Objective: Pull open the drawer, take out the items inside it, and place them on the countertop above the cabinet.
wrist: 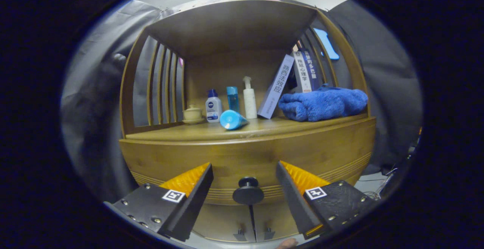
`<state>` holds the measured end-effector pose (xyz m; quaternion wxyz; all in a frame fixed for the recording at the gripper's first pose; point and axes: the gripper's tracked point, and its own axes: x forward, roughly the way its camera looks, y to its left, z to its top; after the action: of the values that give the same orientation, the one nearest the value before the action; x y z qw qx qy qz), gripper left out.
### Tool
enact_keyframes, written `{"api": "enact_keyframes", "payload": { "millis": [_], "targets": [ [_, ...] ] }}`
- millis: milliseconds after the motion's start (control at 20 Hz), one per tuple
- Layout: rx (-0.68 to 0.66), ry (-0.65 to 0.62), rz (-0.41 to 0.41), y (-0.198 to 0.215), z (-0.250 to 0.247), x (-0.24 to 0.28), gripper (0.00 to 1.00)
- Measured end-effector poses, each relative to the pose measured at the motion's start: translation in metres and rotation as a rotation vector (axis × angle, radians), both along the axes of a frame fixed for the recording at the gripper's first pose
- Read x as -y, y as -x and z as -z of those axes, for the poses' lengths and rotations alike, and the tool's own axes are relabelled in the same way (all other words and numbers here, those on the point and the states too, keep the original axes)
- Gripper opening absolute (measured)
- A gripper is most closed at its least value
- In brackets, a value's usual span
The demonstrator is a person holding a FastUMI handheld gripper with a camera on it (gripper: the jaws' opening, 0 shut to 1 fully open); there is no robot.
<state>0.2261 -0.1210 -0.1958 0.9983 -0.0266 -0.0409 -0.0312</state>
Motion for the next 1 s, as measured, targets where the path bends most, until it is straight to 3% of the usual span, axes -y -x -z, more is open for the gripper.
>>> {"api": "enact_keyframes", "payload": {
  "millis": [100, 650, 1000],
  "targets": [
    [0.011, 0.044, 0.036, 0.031, -0.02, 0.003, 0.99],
    [0.105, 0.253, 0.042, 0.178, -0.135, -0.033, 1.0],
    [0.121, 0.207, -0.069, 0.24, -0.201, -0.086, 0.99]
  ]
}}
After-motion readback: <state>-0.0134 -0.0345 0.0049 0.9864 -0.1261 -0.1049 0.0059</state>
